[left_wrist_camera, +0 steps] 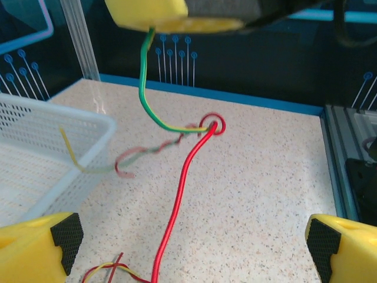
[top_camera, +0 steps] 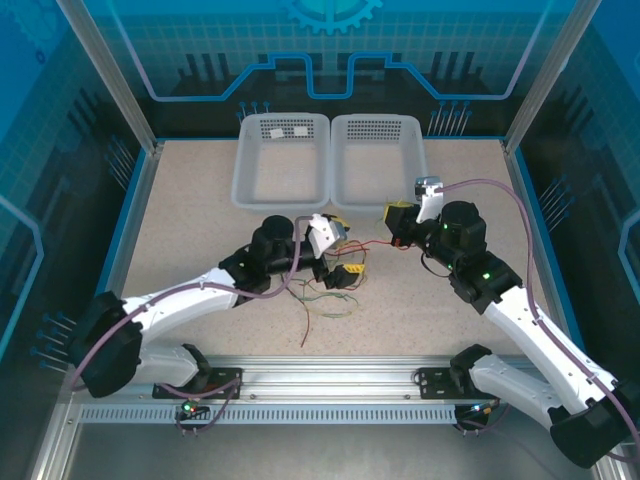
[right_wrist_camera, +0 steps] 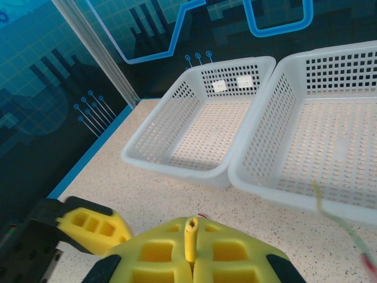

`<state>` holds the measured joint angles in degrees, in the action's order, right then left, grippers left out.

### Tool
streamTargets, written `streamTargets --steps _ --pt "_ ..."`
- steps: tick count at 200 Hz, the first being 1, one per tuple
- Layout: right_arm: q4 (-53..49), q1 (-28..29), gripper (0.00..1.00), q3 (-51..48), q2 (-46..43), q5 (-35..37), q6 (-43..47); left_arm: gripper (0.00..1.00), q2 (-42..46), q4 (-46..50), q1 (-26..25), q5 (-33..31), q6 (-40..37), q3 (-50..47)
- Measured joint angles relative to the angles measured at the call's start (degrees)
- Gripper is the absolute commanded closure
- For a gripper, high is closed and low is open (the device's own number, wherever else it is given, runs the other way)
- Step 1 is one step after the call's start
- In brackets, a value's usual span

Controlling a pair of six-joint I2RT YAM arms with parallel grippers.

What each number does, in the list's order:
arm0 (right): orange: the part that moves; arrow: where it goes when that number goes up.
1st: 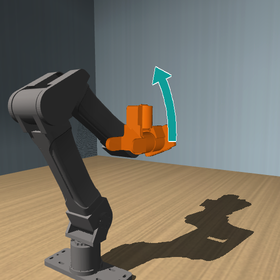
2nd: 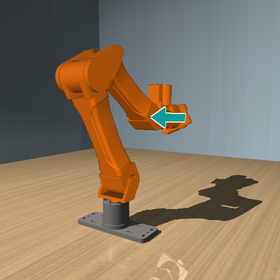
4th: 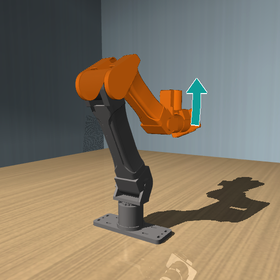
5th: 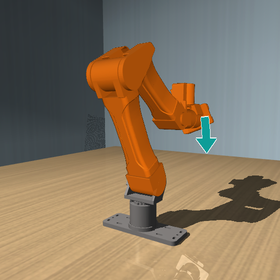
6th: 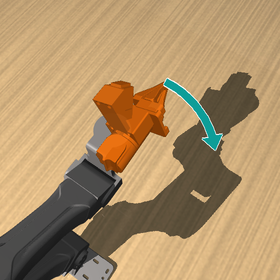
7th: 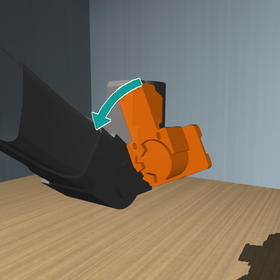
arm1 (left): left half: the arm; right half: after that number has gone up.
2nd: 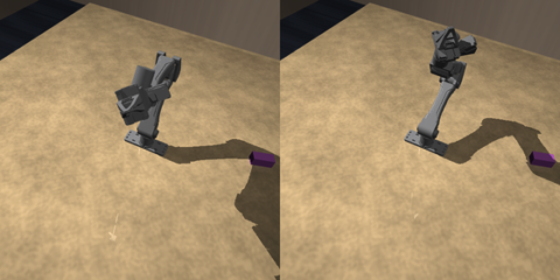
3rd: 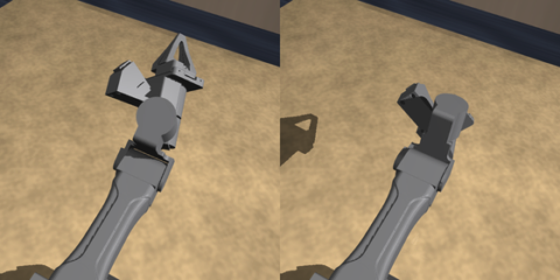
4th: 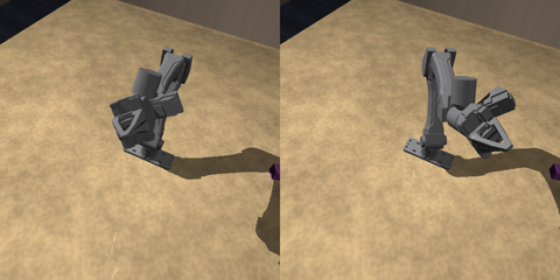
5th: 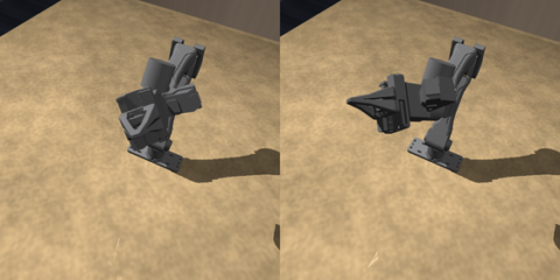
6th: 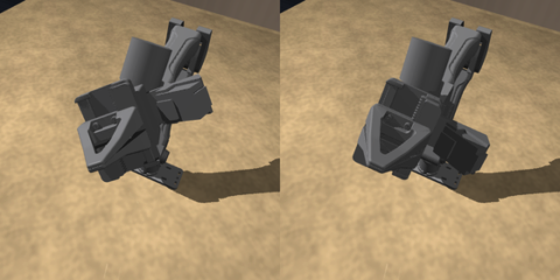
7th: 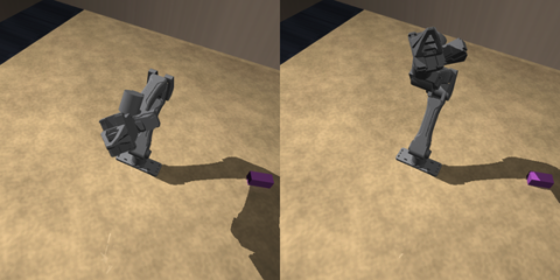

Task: Untangle the cables

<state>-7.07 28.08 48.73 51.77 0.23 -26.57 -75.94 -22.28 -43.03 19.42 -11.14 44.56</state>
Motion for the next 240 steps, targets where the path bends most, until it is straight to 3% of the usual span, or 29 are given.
streamTargets --steps 60,82,96,114,140,188,240 --pt "0.0 0.5 1.0 0.0 0.0 -0.2 -0.4 0.31 -5.1 0.6 -0.7 1.5 -1.7 2.8" --pt "0.2 0.8 1.0 0.0 0.5 -0.2 -0.5 0.69 -5.5 0.4 -0.7 1.5 -2.3 3.0" --pt "0.2 1.2 1.0 0.0 1.0 -0.2 -0.7 0.83 -5.9 0.4 -0.7 1.5 -2.4 3.0" --pt "0.2 1.4 1.0 0.0 1.5 0.0 -0.9 0.93 -5.9 0.4 -0.7 1.4 -2.4 3.0" --pt "0.0 1.6 1.0 0.0 1.5 1.3 -1.0 1.0 -5.9 0.3 -0.8 1.3 -2.5 3.0" --pt "-5.7 0.6 1.0 1.0 1.7 8.4 -1.9 1.0 -3.9 0.5 -0.8 1.2 -2.4 2.7" --pt "-13.0 -10.3 1.0 3.9 2.2 10.2 -3.1 1.0 4.0 -1.0 -0.7 -0.5 -3.1 -2.0"
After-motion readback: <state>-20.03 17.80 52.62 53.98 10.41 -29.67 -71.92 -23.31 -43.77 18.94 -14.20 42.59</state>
